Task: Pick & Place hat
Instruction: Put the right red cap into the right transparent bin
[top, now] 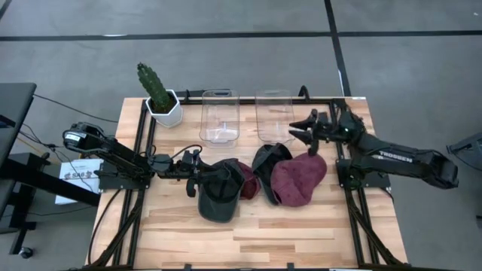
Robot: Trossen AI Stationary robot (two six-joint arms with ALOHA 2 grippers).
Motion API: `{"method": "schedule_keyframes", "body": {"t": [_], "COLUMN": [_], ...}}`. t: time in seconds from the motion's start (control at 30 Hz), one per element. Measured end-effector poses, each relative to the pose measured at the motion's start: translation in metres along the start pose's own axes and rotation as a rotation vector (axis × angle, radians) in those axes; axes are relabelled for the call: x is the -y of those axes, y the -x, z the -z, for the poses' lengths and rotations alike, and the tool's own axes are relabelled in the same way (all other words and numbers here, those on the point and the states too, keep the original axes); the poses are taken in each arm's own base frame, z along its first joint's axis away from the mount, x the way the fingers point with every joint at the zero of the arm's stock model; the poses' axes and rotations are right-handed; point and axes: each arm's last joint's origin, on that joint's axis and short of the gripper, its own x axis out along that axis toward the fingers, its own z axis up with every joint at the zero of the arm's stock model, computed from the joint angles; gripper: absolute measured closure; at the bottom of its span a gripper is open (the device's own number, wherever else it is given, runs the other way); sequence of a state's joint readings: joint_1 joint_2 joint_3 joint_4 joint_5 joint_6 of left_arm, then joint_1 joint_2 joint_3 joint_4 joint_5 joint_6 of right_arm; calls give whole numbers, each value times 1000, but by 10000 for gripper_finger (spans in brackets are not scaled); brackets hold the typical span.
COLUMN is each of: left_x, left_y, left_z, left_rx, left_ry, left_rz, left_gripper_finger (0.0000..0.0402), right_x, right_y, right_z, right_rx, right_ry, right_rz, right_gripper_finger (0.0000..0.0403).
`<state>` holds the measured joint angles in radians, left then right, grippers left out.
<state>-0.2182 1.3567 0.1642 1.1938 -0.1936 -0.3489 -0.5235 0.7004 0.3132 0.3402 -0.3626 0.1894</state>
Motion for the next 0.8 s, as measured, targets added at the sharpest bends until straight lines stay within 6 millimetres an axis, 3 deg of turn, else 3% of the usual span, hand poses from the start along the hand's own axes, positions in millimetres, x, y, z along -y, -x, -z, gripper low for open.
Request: {"method": "schedule_keyframes", "body": {"t": [0.2,0.47,0.8], "left_x": [0,0,0], "left_y": [0,0,0], "left_z": [0,0,0], "left_rx": [0,0,0], "left_ry": [0,0,0], "left_rz": [0,0,0], "left_gripper_finger": [279,279,279], "right_x": [2,-9,-11], "right_y": [12,32,43], "right_z": [-10,-26,-15], "right_rx": [-278,-588,-971], "right_ry": [-113,-271,-358], "right_rz": [336,410,491], "right_gripper_finger": [239,253,255]}}
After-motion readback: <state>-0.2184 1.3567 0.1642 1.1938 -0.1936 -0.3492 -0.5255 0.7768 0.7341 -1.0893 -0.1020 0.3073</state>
